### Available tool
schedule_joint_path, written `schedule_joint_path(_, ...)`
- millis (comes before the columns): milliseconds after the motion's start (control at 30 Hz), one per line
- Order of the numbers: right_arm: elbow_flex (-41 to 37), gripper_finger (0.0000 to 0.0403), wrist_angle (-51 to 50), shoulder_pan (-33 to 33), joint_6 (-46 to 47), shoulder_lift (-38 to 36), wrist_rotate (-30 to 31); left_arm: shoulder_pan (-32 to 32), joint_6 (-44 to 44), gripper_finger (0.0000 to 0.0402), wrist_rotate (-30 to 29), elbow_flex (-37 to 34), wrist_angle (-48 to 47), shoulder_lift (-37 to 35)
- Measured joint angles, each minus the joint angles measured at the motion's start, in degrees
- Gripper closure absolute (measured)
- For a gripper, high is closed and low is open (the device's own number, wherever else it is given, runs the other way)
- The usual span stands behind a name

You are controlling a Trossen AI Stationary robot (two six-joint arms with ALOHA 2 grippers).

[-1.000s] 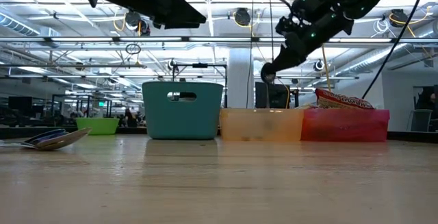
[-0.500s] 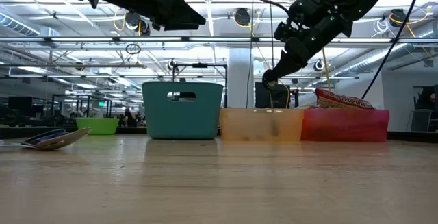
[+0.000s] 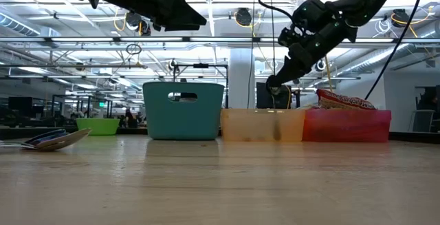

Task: Pick & Place Food Item
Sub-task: Put the black spoon into the orange bin, then put the purple spoon into the orange bin

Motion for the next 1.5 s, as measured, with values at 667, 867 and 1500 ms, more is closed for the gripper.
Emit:
schedule_joint_path(667,-4.9,0.0340,10.9,0.0,-3.7,0.1,0.1,0.0,-1.0,0.0149,0.0,0.0,-0.1,0.0)
schedule_joint_path(867,-5.3,0.0265,11.9,0.0,-6.0,0.1,0.3,0.0,-1.0,0.0149,0.0,0.0,-0.5,0.0)
schedule_joint_path(1500,-5.3,0.0166,17.0,0.0,-4.5,0.1,0.3,0.0,-1.6,0.0149,0.0,0.0,-0.8,0.0)
